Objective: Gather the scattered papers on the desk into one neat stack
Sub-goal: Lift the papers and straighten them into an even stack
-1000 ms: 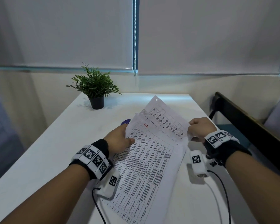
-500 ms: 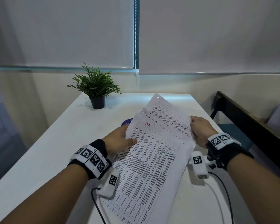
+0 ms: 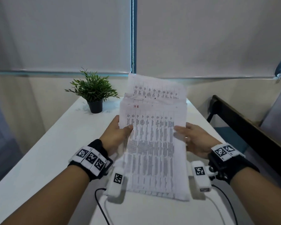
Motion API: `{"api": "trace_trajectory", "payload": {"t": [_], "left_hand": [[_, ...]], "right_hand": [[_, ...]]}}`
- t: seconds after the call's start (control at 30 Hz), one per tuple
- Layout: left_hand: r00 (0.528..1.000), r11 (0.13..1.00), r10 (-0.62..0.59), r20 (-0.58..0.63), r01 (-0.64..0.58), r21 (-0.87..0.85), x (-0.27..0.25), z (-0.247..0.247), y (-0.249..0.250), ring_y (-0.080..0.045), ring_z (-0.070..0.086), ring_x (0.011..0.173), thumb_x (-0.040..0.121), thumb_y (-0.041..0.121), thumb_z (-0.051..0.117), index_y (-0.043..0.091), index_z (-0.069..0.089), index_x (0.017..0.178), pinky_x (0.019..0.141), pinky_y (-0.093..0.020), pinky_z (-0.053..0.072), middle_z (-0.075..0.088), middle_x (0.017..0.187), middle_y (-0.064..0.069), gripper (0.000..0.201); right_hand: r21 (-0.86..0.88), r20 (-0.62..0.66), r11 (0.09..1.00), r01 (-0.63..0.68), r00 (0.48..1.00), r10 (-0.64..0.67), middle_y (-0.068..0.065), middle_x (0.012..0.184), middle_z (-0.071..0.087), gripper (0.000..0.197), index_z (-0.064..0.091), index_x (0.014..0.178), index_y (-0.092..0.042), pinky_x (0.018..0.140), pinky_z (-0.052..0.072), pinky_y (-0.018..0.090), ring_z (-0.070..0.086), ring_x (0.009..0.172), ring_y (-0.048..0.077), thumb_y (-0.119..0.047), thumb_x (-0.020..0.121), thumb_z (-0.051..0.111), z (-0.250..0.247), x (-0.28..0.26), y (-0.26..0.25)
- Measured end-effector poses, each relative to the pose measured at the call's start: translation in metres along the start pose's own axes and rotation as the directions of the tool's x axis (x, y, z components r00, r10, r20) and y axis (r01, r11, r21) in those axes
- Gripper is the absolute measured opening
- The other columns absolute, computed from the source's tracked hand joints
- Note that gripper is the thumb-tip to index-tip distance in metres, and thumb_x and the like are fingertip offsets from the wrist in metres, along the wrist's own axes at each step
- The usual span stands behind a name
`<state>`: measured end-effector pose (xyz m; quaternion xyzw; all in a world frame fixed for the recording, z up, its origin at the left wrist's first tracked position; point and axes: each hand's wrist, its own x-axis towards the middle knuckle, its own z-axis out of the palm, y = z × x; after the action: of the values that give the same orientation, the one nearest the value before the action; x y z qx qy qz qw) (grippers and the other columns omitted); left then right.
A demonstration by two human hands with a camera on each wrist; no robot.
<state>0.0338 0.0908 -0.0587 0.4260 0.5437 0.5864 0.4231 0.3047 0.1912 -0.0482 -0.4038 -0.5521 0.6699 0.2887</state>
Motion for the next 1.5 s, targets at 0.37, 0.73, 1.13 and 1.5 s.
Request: {"api": "trace_trajectory", "payload": {"t": [0.37,0.73,1.13,1.5], "left_hand": [[0.795,0.636,0.585,-0.159,-0.328,0.699,-0.018,0.01,0.117,-0.028,0.02,0.156,0.073,0.049,0.087,0.034,0.004,0.164,0.124,-0.053,0.021,0.018,0.17,-0.008,0.124],[0.977,0.972,0.167,0.13,-0.186,0.147,-0.022,-0.032,0.038,-0.031,0.074,0.112,0.074,0.029,0.092,0.009,0.072,0.125,0.1,-0.053,0.056,0.078,0.12,-0.012,0.058],[0.952,0.93,0.261,0.157,-0.292,0.223,-0.021,0.001,0.024,-0.028,0.075,0.108,0.056,0.028,0.099,0.025,0.07,0.113,0.093,-0.055,0.06,0.077,0.113,-0.005,0.063],[0.948,0.841,0.31,0.077,-0.311,0.443,-0.009,0.02,0.023,-0.015,0.079,0.076,0.074,0.019,0.093,0.012,0.083,0.092,0.072,-0.042,0.064,0.082,0.085,-0.001,0.022]], "right_hand": [[-0.937,0.147,0.267,0.226,0.947,-0.286,-0.014,0.098,0.074,0.03,0.069,0.104,-0.036,0.086,0.052,0.031,0.071,0.087,0.008,-0.019,0.084,0.084,0.027,-0.045,-0.146],[-0.967,0.247,-0.106,0.233,0.957,-0.154,-0.015,0.078,0.062,0.039,0.052,0.074,-0.038,0.057,0.036,0.022,0.064,0.078,0.011,-0.017,0.076,0.085,0.067,-0.031,-0.126],[-0.962,0.273,-0.06,0.267,0.947,-0.17,-0.011,0.074,0.063,0.033,0.058,0.071,-0.032,0.065,0.049,0.033,0.061,0.071,0.013,-0.029,0.068,0.09,0.07,-0.025,-0.116],[-0.943,0.318,-0.003,0.333,0.897,-0.307,-0.002,0.069,0.059,0.036,0.055,0.064,-0.022,0.064,0.046,0.034,0.055,0.065,0.018,-0.025,0.081,0.087,0.06,-0.024,-0.115]]}}
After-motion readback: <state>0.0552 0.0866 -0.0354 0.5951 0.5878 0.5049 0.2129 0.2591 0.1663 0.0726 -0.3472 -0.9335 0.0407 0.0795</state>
